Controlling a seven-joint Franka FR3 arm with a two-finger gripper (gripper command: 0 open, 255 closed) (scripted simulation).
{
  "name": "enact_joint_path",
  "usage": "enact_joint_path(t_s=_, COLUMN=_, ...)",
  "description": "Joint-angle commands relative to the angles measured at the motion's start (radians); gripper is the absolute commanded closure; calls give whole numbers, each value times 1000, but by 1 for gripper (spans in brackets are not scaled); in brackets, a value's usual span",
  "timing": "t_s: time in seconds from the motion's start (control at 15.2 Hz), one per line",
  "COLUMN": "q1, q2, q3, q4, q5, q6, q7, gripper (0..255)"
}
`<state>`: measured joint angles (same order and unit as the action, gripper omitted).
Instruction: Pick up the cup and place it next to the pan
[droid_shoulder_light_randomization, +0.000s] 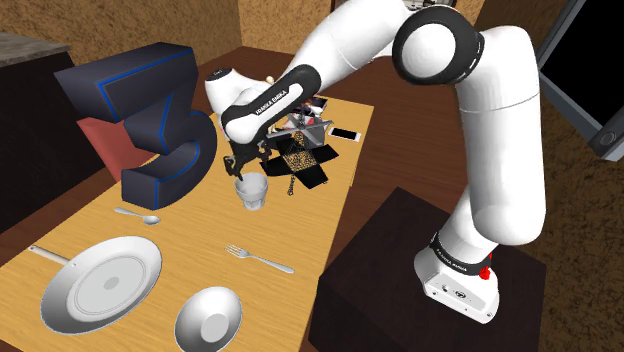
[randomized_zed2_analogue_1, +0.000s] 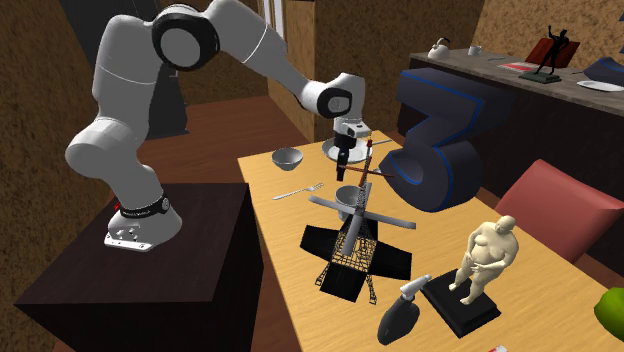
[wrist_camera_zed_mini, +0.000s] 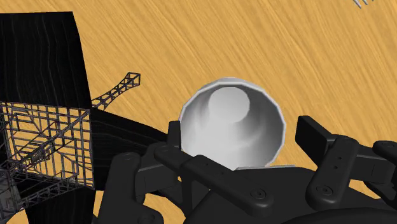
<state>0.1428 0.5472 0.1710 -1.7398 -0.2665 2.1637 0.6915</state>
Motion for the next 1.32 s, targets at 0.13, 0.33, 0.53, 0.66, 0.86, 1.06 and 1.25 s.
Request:
enact_joint_path(t_s=0.13, q1=37, q2=160, q3=-11, q4=178, q5=-15, q6=-27, q7=26, gripper=0)
enact_joint_path(t_s=0.33, q1=65, q2=298, q3=-21, q4=350, q5=-20, q6=-66, q7=32, gripper=0)
enact_joint_path(t_s=0.53, q1=75, q2=362, q3=-26, q4=422, q5=-21, q6=-76, q7=33, gripper=0)
enact_joint_path(t_s=0.66, q1=74, q2=376, q3=-28, q4=419, q5=-24, q6=-59, q7=35, gripper=0)
enact_joint_path(t_s=0.86, q1=73, q2=398, q3=-32, q4=416, q5=-28, q6=-34, q7=37, gripper=0)
enact_joint_path(t_s=1.06, q1=72, q2=410, q3=-34, q4=415, q5=-30, q6=-21, q7=38, gripper=0)
enact_joint_path(t_s=1.25, q1=72, q2=410, q3=-34, q4=415, q5=-30, q6=-21, q7=38, gripper=0)
